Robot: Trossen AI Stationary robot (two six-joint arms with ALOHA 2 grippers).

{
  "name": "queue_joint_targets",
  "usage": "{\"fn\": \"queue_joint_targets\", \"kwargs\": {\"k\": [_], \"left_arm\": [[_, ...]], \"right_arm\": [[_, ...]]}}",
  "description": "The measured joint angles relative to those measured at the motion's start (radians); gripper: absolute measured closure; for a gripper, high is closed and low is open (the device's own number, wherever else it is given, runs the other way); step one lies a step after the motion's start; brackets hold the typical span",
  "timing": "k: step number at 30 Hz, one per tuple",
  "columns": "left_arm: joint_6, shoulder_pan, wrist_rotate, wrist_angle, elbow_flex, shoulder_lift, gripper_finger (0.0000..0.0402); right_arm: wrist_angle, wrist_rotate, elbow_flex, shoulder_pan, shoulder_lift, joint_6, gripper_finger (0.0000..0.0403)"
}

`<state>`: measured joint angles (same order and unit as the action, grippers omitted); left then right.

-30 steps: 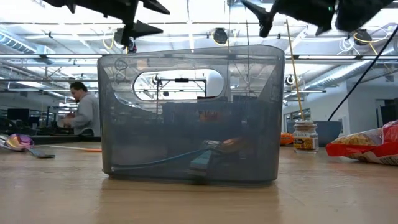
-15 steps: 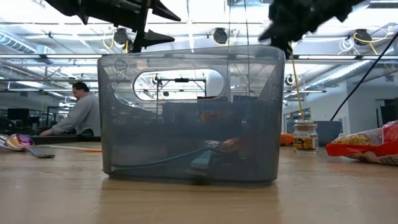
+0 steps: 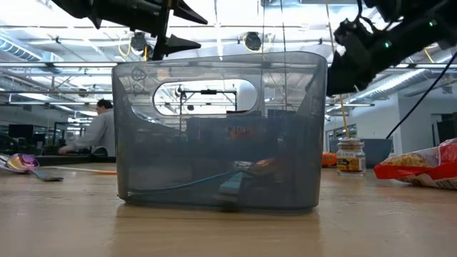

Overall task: Pick & Place Food Item
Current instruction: Put the black seasoning bottle into the top black bin

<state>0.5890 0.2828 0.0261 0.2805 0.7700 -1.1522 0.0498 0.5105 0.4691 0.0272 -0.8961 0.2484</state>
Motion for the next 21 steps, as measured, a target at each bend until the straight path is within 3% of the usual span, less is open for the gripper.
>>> {"fn": "queue_joint_targets", "kwargs": {"k": [9,13,21], "left_arm": [[0.041,0.027,0.0,0.0,0.0,0.0,0.0133],[0.05,0.031,0.001,0.002,0.0,0.0,0.0133],[0.069,0.031,0.002,0.001,0.0,0.0,0.0133]], "right_arm": [[0.296,0.043,-0.188,0.021,-0.075,0.225,0.0136],[0.344,0.095,-0.201,0.02,-0.101,0.219,0.0136],[0.451,0.09,-0.201,-0.005,-0.172,0.168,0.0136]]}}
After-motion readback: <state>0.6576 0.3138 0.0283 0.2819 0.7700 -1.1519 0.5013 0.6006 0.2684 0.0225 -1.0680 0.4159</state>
